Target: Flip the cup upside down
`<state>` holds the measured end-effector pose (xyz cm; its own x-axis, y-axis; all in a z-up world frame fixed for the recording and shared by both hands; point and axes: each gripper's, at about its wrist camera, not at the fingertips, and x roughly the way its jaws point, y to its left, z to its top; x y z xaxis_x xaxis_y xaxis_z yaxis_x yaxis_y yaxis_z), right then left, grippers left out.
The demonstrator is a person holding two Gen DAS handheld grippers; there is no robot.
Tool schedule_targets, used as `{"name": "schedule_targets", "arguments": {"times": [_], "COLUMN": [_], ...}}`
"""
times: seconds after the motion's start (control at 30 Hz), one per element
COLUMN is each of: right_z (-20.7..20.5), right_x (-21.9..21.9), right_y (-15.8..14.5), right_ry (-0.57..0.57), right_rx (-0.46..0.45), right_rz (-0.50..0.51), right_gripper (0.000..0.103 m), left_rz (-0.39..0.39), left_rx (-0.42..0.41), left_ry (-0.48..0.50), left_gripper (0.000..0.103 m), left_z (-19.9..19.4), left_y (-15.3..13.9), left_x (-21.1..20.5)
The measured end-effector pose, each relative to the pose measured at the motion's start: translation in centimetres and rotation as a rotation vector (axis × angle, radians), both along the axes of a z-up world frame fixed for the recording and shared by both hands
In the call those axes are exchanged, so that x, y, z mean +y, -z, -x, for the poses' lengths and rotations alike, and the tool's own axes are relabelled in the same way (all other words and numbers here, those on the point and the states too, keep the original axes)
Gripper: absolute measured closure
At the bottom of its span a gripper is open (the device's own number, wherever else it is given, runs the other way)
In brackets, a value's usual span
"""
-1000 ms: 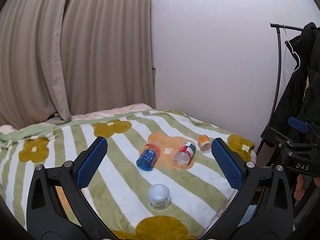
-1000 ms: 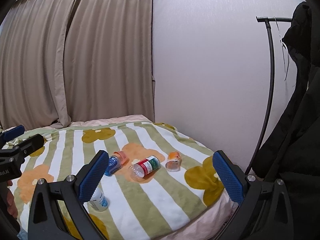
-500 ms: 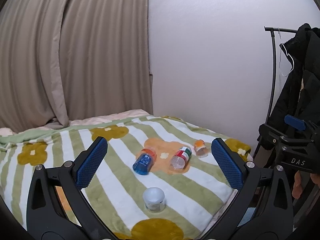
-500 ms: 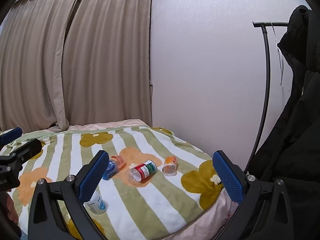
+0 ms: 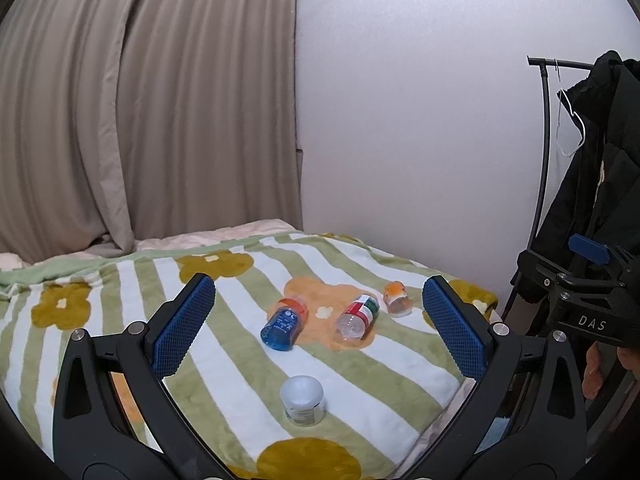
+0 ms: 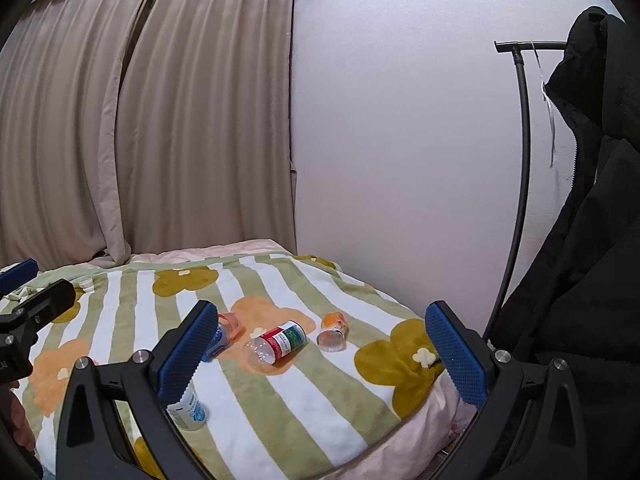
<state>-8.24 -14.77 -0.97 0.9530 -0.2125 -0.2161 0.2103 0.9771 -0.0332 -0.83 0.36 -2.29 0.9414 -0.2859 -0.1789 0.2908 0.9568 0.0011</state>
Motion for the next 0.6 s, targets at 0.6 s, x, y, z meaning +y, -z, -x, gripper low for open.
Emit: {"name": "schedule_targets", "arguments": {"times": [0.6], "right_z": [0.37], "right_x": [-0.26], "right_y": [-0.03], "right_ry": [0.009], "right_rx": [-0.012], "right_rz": [0.006], "right_gripper": [0.0], "left_rz": [0.015], "left_rx": [-0.022], "left_ry": [0.021], "left_gripper": [0.0], "left_z": [0.07], "left_y": [-0.62], "left_x": [-0.68]}}
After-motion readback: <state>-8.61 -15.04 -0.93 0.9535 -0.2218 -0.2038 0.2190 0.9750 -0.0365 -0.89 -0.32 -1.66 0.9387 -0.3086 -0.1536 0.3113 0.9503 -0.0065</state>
